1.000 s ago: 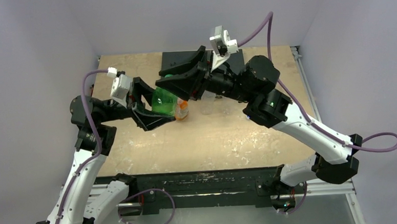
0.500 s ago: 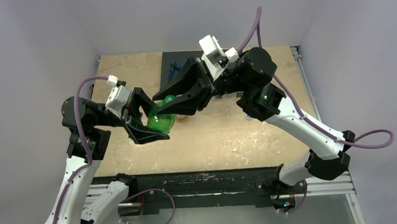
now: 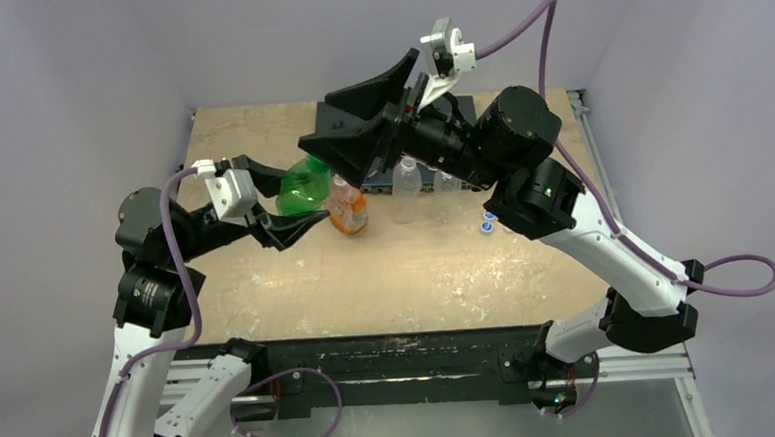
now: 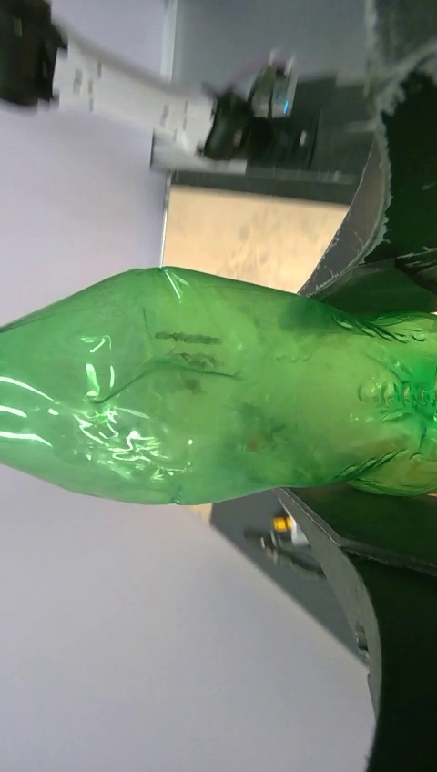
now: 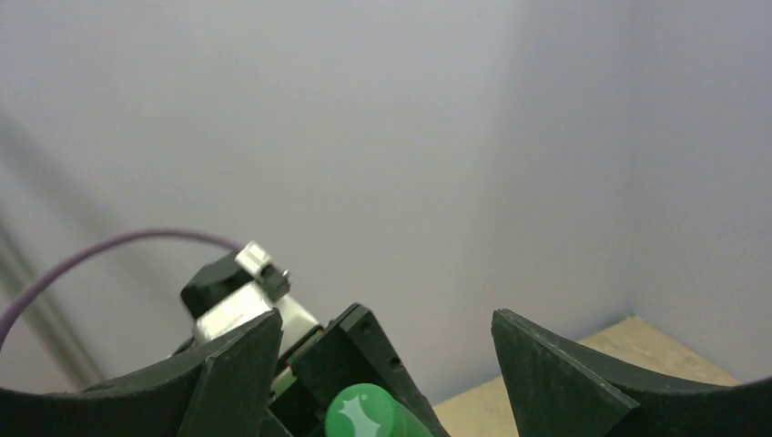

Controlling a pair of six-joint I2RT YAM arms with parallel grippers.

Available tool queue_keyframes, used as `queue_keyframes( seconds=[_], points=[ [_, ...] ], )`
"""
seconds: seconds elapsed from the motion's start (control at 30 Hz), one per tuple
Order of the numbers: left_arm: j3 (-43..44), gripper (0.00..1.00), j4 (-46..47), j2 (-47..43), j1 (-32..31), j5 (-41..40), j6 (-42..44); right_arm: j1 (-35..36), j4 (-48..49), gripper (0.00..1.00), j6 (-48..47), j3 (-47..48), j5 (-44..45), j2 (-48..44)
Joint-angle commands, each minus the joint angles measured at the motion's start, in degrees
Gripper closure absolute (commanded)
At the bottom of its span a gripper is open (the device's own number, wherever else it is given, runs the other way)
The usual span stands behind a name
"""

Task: Unscrew the bottle caps
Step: Unscrew the bottle cap from the plastic bottle.

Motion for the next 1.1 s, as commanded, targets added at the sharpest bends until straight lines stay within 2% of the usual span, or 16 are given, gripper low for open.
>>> queue_keyframes(
  seconds=[0.0,0.17,0.37,0.6,0.67,0.8,0.93,1.07],
  points=[
    [-2.0,0.93,0.43,-1.72,-0.02,-20.37,11.51,4.31,-9.91,0.12,-0.99,9.5,20.06,3.21],
    [-3.04,0.93,1.59,-2.09,-0.02,-24.54,11.7,8.71,-14.89,0.25,-2.63,15.54,31.03,8.58],
    [-3.17,0.93,1.92,-2.41,-0.02,-25.23,10.1,9.21,-11.69,0.38,-2.48,13.71,32.4,7.93],
    [-3.25,0.93,2.85,-2.46,-0.02,-25.04,7.33,9.21,-10.44,0.48,-1.92,12.66,33.15,8.27],
    [-3.22,0.93,3.07,-2.45,-0.02,-25.12,7.06,9.21,-11.01,0.47,-1.74,13.31,33.71,8.84],
    [-3.28,0.94,3.19,-2.55,-0.02,-25.15,6.47,9.21,-11.33,0.35,-0.9,13.08,35.79,9.36],
    [-3.55,0.94,3.17,-2.69,-0.02,-25.05,5.84,9.21,-7.95,0.38,-0.28,9.39,36.29,7.77],
    [-3.68,0.94,3.26,-2.81,-0.02,-24.82,5.57,9.21,-7.16,0.42,-0.01,9.8,35.49,8.24]
  ],
)
